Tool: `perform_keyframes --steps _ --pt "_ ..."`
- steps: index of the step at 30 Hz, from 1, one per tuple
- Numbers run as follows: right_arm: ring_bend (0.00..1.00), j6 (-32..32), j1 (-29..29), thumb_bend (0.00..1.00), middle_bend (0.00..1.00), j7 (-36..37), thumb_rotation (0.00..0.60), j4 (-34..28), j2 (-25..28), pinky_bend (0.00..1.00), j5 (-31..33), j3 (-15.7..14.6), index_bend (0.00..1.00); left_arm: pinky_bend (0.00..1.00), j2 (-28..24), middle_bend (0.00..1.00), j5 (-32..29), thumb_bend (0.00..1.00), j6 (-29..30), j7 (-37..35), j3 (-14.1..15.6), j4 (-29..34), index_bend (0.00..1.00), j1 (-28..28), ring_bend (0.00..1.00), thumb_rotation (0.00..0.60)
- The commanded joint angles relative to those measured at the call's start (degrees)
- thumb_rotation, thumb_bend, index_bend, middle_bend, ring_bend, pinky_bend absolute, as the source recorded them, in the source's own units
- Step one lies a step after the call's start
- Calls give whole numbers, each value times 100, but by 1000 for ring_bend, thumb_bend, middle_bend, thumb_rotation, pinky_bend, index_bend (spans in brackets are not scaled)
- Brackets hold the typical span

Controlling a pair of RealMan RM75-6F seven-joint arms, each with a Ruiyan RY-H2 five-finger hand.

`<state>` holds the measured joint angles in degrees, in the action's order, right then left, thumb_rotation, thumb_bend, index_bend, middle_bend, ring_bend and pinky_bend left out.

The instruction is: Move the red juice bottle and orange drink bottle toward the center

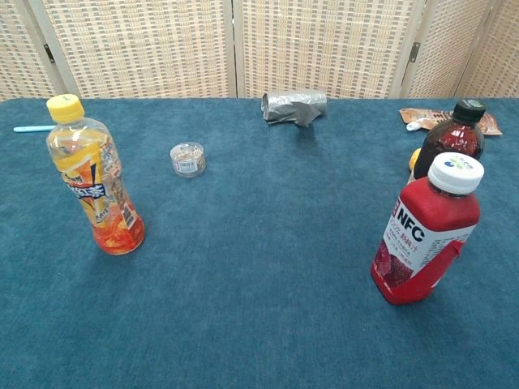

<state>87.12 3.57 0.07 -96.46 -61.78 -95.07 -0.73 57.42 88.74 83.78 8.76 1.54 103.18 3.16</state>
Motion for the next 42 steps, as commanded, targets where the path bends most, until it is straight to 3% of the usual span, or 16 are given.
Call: perform_keyframes --steps 1,13,21,42 --pt "157 12 -10 35 207 5 600 -7 0 396 -22 -14 214 565 0 404 19 354 15 1 5 8 502 -7 444 600" --pt "159 -88 94 35 207 269 600 92 -42 396 -78 1 214 565 13 404 1 354 -24 5 28 -4 502 -7 444 600" --pt "161 -157 292 19 207 532 600 99 -152 396 -537 -95 214 565 18 404 -6 355 -54 -16 44 -12 502 -5 445 600" --pt "161 -1389 1268 10 206 142 600 -169 -617 396 -515 91 213 565 -107 404 -44 355 48 -175 17 70 502 -59 444 600"
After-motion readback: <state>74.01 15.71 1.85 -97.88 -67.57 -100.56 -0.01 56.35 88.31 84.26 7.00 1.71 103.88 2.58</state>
